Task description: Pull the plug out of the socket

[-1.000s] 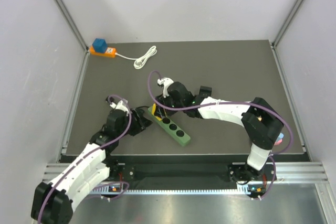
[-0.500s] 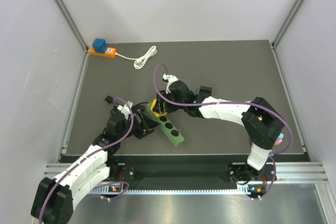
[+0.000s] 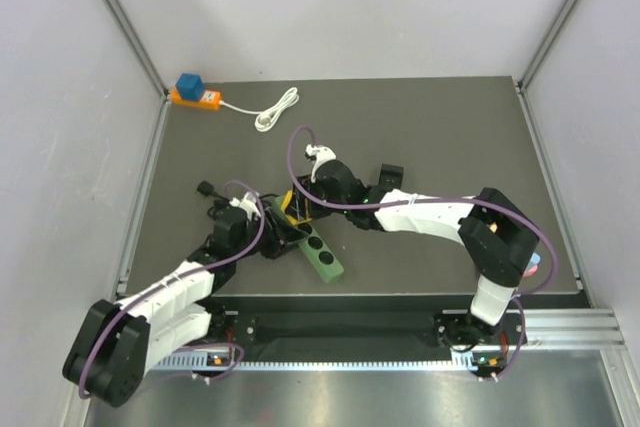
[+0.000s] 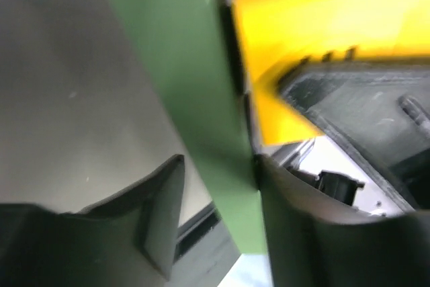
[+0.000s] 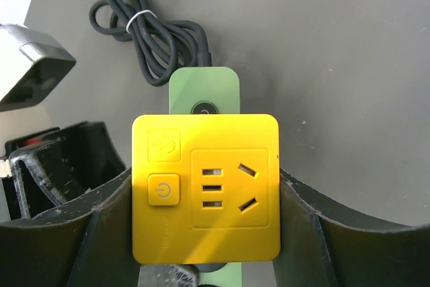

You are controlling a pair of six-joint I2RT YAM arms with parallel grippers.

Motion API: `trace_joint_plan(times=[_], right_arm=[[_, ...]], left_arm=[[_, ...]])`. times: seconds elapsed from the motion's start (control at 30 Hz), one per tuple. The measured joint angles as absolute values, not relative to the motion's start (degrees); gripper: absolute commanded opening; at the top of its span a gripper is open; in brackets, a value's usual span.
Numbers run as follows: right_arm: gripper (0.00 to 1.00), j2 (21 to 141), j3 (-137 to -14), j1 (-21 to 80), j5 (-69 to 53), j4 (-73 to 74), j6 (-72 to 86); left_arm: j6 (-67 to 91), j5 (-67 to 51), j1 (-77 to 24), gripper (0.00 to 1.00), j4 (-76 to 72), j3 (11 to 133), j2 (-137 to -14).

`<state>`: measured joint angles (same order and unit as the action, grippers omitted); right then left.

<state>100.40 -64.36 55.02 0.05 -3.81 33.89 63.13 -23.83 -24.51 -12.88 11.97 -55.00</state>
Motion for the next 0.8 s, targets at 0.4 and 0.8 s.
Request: trace_joint_plan(times=[0.4, 0.8], right_arm=[[0.0, 100.5, -64.7, 56.9, 8.7, -3.7, 31.7], [0.0, 100.0, -62.2, 52.9, 0.7, -7.5, 33.3]], left_arm=[[62.9, -19.8, -25.3, 0.0, -7.7, 17.0, -59.3], [64.2, -17.8, -25.4, 0.0, -6.6, 17.1, -60.0]])
